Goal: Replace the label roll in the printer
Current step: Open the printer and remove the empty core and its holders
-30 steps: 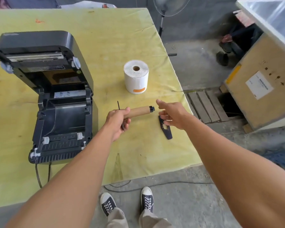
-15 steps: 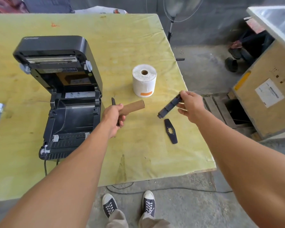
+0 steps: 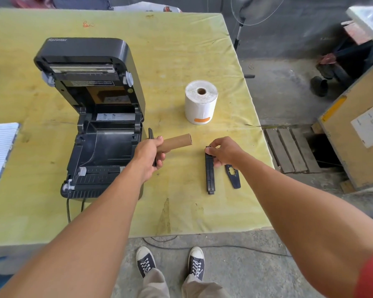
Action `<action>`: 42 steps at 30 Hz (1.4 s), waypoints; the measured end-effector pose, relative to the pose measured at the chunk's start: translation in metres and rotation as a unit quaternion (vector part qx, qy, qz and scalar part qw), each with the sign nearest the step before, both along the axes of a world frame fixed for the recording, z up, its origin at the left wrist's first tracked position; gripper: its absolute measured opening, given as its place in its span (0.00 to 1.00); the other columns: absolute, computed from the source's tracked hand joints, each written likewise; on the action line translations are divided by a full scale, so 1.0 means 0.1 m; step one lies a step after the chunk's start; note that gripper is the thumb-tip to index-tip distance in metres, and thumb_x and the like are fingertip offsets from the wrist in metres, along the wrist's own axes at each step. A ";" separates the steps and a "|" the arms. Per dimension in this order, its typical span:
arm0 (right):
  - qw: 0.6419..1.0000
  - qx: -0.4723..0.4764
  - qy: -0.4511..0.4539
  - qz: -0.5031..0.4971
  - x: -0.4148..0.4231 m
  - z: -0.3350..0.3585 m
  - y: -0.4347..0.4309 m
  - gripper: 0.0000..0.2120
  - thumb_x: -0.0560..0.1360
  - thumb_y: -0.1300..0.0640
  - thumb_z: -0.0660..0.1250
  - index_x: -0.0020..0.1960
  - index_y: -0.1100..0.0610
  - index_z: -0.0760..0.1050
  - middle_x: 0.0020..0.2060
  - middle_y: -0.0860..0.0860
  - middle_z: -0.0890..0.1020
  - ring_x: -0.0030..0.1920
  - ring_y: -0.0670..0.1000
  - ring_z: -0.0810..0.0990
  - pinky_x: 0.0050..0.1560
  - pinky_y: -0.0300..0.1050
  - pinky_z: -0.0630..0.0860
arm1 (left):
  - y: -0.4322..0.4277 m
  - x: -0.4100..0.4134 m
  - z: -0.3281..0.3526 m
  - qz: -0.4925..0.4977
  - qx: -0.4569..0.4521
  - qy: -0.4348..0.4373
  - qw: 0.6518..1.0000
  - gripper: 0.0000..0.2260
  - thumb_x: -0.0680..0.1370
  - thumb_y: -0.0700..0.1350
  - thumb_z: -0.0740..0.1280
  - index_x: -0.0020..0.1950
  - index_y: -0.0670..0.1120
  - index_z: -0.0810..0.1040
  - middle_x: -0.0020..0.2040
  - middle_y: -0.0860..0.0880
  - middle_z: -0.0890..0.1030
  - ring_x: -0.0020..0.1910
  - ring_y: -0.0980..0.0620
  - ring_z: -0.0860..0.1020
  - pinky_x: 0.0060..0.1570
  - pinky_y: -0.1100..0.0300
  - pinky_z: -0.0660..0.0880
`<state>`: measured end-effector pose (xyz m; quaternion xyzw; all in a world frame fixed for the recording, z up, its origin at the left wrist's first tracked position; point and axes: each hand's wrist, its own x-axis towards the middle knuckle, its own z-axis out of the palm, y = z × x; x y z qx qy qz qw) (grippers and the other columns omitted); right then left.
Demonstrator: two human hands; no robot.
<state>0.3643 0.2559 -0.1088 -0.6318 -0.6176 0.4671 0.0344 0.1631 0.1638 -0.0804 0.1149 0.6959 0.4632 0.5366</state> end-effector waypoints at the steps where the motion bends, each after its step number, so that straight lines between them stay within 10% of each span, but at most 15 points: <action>1: 1.000 0.005 -0.008 -0.003 0.00 -0.01 0.00 0.14 0.79 0.50 0.70 0.57 0.59 0.78 0.33 0.56 0.80 0.31 0.53 0.80 0.33 0.40 0.73 | 0.00 -0.01 -0.01 0.001 -0.001 0.003 1.000 0.06 0.82 0.45 0.64 0.56 0.44 0.76 0.44 0.44 0.82 0.32 0.55 0.72 0.30 0.63 0.67; 7: 0.996 0.084 0.000 -0.022 0.06 -0.04 0.06 0.16 0.75 0.49 0.73 0.58 0.57 0.78 0.45 0.56 0.80 0.40 0.56 0.78 0.42 0.50 0.79 | 0.04 0.03 -0.02 0.010 0.000 -0.007 1.000 0.05 0.82 0.45 0.63 0.55 0.45 0.76 0.44 0.44 0.81 0.32 0.54 0.72 0.31 0.63 0.67; 16: 0.941 -0.168 0.292 -0.015 0.06 0.30 -0.04 0.19 0.71 0.58 0.79 0.59 0.47 0.81 0.42 0.49 0.81 0.37 0.47 0.76 0.39 0.43 0.74 | 0.21 0.23 0.10 -0.010 0.019 -0.012 1.000 0.06 0.82 0.46 0.63 0.56 0.46 0.75 0.41 0.44 0.82 0.30 0.55 0.72 0.26 0.64 0.65; 27: 0.868 -0.062 0.425 -0.247 -0.02 0.69 -0.35 0.09 0.75 0.49 0.69 0.51 0.52 0.79 0.49 0.53 0.83 0.46 0.53 0.83 0.48 0.48 0.78 | 0.15 0.20 0.42 -0.045 0.067 -0.030 0.996 0.09 0.82 0.43 0.59 0.56 0.44 0.78 0.40 0.43 0.77 0.29 0.54 0.68 0.22 0.66 0.64; 32: 0.966 0.021 0.183 -0.180 -0.06 0.66 -0.57 0.15 0.75 0.48 0.72 0.53 0.59 0.78 0.42 0.54 0.81 0.37 0.52 0.82 0.36 0.44 0.78 | 0.02 0.11 0.29 -0.107 0.015 0.062 0.992 0.09 0.80 0.40 0.60 0.57 0.42 0.76 0.39 0.46 0.68 0.35 0.50 0.69 0.28 0.59 0.72; 42: 0.997 0.007 0.005 -0.071 -0.37 0.32 -0.41 0.20 0.74 0.49 0.73 0.56 0.63 0.75 0.49 0.60 0.84 0.42 0.59 0.87 0.50 0.54 0.85 | 0.13 0.13 -0.14 -0.254 -0.087 0.310 0.912 0.09 0.75 0.41 0.72 0.50 0.41 0.75 0.46 0.44 0.79 0.41 0.45 0.79 0.34 0.59 0.72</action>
